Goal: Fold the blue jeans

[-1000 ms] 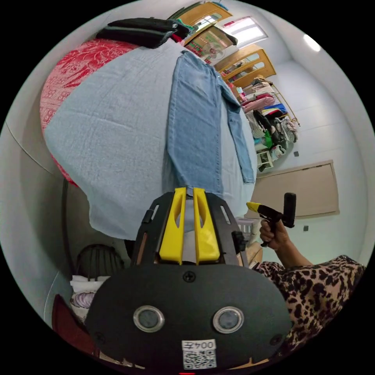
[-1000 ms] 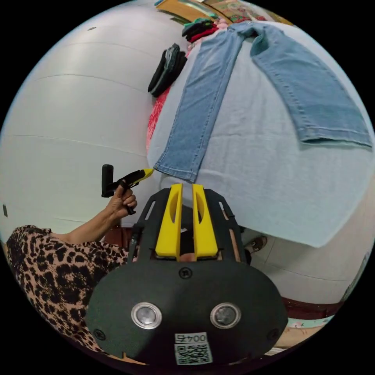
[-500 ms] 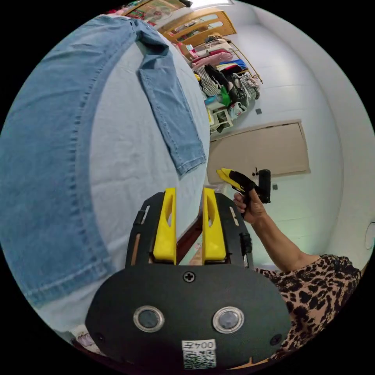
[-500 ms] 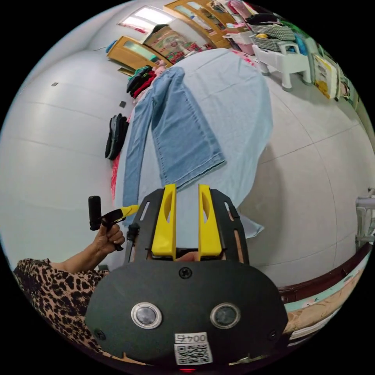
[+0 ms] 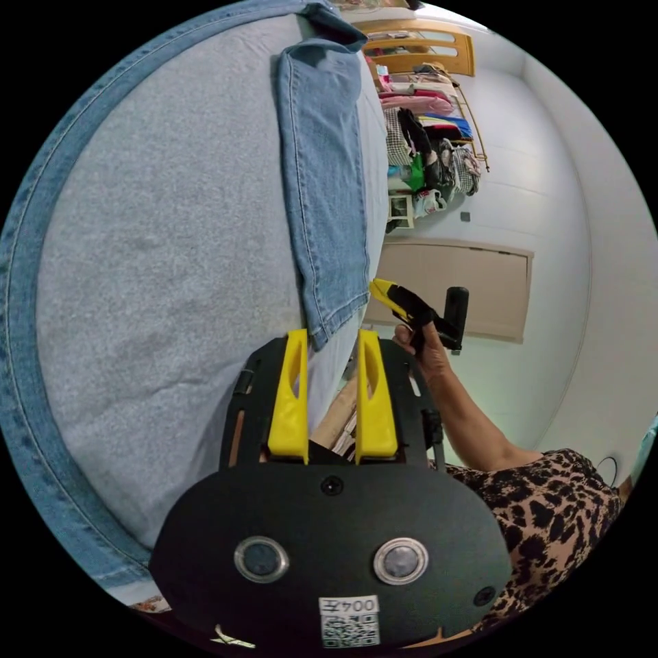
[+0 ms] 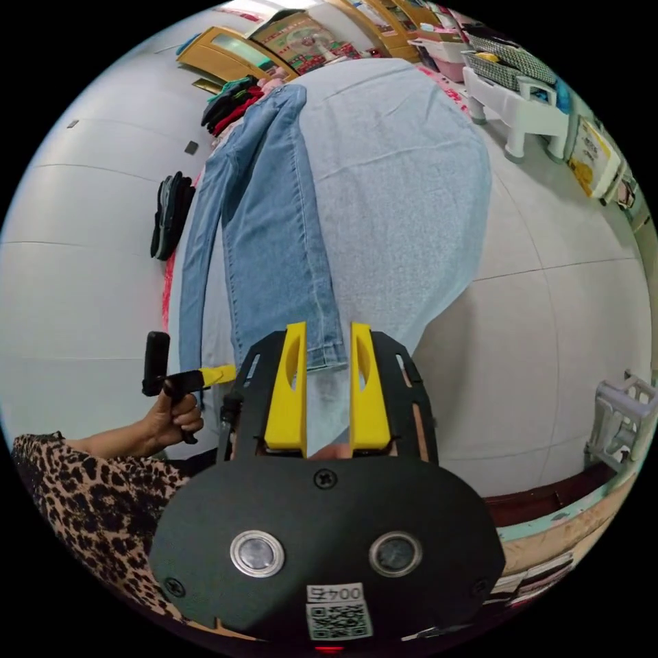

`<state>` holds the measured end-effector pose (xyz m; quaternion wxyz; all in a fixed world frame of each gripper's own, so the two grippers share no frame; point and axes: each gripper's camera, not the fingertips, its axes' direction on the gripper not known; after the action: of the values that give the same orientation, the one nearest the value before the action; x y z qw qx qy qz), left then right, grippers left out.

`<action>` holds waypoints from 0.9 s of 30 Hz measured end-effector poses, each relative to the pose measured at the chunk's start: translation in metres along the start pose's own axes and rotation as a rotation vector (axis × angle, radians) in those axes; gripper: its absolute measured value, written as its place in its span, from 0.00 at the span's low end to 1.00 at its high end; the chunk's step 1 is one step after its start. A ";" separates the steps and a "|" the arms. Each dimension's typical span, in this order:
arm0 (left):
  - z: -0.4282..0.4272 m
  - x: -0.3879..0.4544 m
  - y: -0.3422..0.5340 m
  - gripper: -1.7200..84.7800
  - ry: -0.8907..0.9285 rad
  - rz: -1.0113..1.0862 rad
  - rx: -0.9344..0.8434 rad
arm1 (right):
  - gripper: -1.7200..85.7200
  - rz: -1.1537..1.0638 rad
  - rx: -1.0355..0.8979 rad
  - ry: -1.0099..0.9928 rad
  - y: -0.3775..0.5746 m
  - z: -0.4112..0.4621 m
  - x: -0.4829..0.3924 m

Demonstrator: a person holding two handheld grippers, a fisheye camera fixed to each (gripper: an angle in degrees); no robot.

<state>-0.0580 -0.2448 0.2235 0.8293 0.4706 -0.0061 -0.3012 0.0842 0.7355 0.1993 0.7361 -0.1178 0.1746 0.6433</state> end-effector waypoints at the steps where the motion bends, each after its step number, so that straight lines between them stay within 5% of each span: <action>1: 0.005 0.001 -0.002 0.13 0.011 -0.007 0.007 | 0.11 -0.012 -0.054 -0.052 -0.002 -0.001 0.005; 8: 0.022 0.006 0.000 0.07 0.043 -0.130 0.139 | 0.05 -0.049 -0.117 -0.194 -0.014 -0.026 0.019; 27: 0.084 0.056 0.038 0.05 0.135 -0.241 0.216 | 0.02 -0.228 -0.098 -0.046 0.011 -0.131 0.021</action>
<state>-0.0185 -0.3243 0.2846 0.7305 0.5733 0.0737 -0.3637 0.0617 0.7037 0.0720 0.8017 -0.1578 0.1115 0.5656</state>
